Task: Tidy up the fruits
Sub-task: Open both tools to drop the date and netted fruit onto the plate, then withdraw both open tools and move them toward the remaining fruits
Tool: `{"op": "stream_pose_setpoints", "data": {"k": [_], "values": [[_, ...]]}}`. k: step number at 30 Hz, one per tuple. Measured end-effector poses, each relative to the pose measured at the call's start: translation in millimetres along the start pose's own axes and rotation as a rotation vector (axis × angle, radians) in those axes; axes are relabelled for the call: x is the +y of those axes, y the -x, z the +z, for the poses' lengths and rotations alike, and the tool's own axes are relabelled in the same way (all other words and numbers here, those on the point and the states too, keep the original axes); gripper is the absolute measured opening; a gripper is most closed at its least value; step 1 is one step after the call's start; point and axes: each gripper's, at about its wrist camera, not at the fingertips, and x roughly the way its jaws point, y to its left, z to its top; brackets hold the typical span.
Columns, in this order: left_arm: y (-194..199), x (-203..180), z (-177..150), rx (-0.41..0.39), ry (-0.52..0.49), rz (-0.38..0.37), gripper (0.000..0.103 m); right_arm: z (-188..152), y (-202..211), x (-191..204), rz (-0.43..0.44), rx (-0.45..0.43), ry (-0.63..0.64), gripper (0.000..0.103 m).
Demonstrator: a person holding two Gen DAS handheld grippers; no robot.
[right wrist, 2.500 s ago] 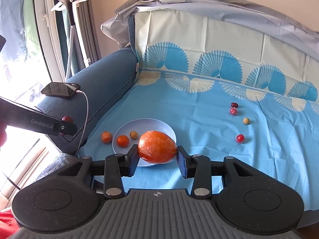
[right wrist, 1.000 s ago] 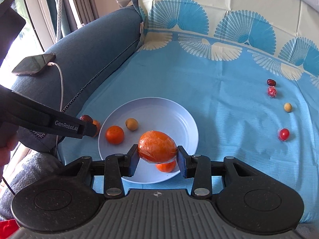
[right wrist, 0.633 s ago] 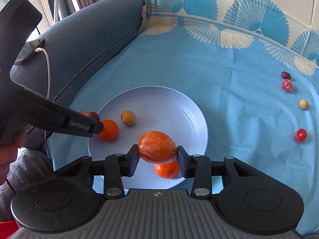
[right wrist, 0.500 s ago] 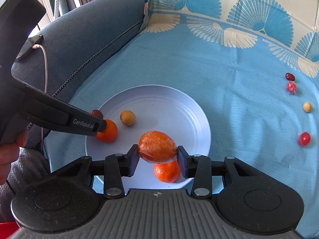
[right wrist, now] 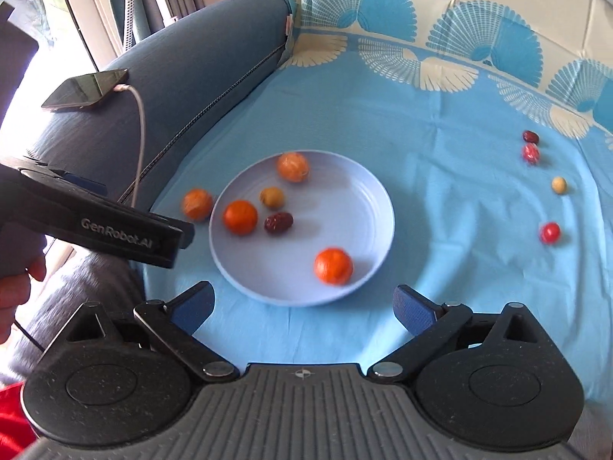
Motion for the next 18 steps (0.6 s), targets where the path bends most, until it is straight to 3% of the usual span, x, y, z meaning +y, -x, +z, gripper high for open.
{"op": "stream_pose_setpoints", "data": {"k": [7, 18], "values": [[50, -2, -23, -0.089, 0.019, 0.001, 0.103, -12, 50, 4, -0.066, -0.122, 0.008, 0.102], [102, -8, -42, -0.202, 0.017, 0.025, 0.103, -34, 97, 17, -0.071, -0.227, 0.056, 0.102]]}}
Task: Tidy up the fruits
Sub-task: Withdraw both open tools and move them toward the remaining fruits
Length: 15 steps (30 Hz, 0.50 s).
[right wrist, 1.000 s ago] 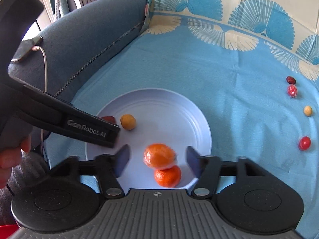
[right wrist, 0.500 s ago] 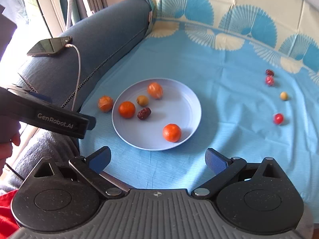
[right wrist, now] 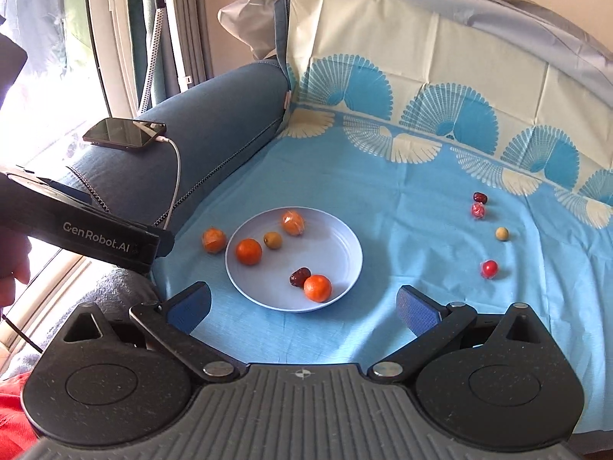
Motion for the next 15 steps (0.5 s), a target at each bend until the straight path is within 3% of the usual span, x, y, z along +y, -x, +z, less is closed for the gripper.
{"op": "stream_pose_setpoints", "data": {"k": [15], "values": [[18, -1, -4, -0.024, -0.001, 0.022, 0.103, -10, 22, -10, -0.017, -0.048, -0.062, 0.102]]}}
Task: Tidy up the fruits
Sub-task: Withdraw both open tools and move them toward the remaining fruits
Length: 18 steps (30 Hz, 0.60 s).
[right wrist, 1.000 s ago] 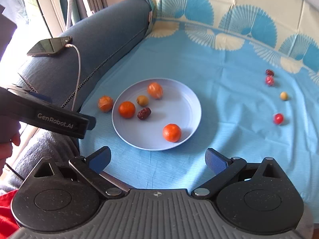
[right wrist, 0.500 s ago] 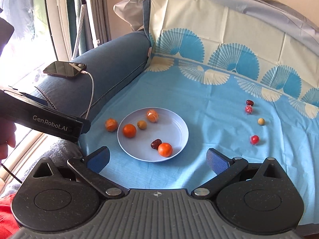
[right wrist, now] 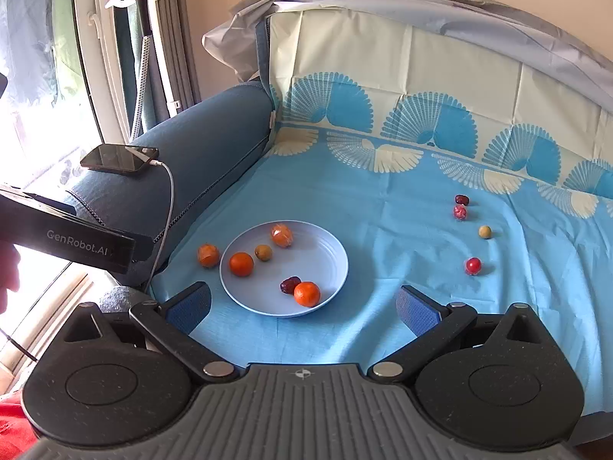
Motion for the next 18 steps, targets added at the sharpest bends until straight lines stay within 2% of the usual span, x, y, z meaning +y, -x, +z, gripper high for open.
{"op": "stream_pose_setpoints", "data": {"k": [18], "values": [[-4.5, 0.3, 1.7, 0.007, -0.006, 0.004, 0.103, 0.1, -4.9, 0.5, 0.001, 0.013, 0.000, 0.102]]}}
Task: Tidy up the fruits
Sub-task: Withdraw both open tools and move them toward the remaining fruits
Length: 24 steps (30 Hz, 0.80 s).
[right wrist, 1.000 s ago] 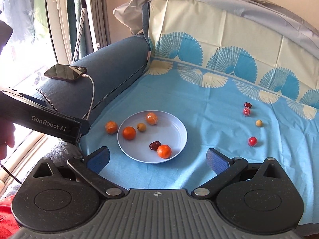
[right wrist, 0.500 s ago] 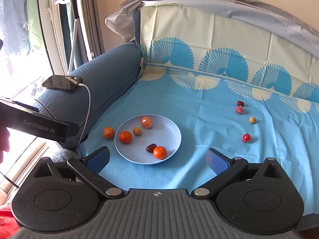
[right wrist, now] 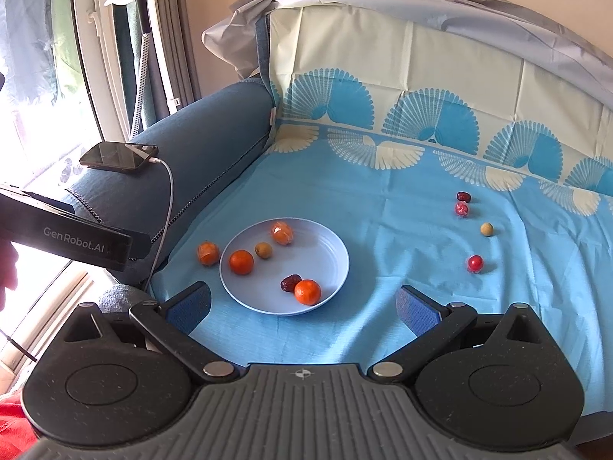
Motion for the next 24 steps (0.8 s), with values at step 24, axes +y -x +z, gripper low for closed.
{"op": "stream_pose_setpoints", "data": {"k": [24], "values": [[-37, -27, 32, 0.053, -0.043, -0.014, 0.103, 0, -33, -38, -0.051, 0.032, -0.124, 0.102]]}}
